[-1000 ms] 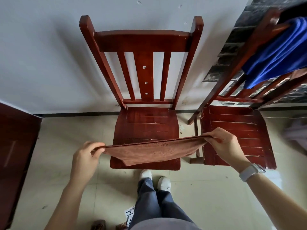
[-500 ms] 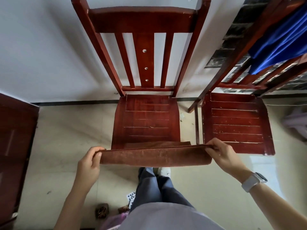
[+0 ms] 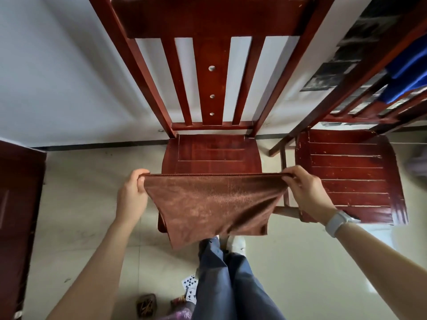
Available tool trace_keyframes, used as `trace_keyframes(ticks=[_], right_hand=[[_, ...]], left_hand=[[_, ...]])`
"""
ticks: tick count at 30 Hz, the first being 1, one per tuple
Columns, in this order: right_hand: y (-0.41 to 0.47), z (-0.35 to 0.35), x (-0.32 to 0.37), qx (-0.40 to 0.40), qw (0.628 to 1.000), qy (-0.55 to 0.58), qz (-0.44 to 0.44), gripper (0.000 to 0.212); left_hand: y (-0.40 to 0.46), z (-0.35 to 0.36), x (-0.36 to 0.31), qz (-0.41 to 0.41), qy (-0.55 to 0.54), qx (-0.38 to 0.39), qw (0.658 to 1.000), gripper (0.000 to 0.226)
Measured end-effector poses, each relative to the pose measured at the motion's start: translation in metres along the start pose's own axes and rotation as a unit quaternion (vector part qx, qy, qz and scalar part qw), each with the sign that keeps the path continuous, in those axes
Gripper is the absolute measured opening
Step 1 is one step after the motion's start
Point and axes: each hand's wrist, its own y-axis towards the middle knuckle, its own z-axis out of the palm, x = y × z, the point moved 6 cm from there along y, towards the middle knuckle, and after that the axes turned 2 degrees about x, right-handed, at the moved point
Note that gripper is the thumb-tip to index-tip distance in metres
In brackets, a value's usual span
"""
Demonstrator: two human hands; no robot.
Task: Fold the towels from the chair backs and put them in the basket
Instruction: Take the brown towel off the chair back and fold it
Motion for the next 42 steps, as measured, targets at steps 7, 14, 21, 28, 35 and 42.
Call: trace_keyframes(ticks=[7,14,21,28,35,42], right_hand=[[0.105,0.041,-0.038,-0.038,0.995,-0.004,0.093,0.014],[0.151,0.049,-0.043,-0.082,0.992,-0.086,0.045,0.018],[0.102,0.071,-0.061,-0.039,0.989,-0.143,0.007,0.011],[0.024,0.109,-0.089,0.075,0.976,-0.191,-0.068,0.015],[-0.023,0.137,-0.115,0.095,0.964,-0.229,-0.096,0.017],[-0.034,0.156,-0.131,0.103,0.959,-0.257,-0.064,0.012]], left_hand=[[0.101,0.049,0.011,0.010,0.065,0.023,0.998,0.025],[0.147,0.058,0.001,0.061,0.078,-0.040,0.994,0.023],[0.096,0.062,0.023,0.207,0.123,-0.014,0.970,0.011],[0.022,0.084,0.068,0.314,0.186,0.065,0.929,0.018],[-0.025,0.115,0.104,0.278,0.242,0.121,0.922,0.002],[-0.043,0.144,0.119,0.274,0.273,0.131,0.913,0.017]])
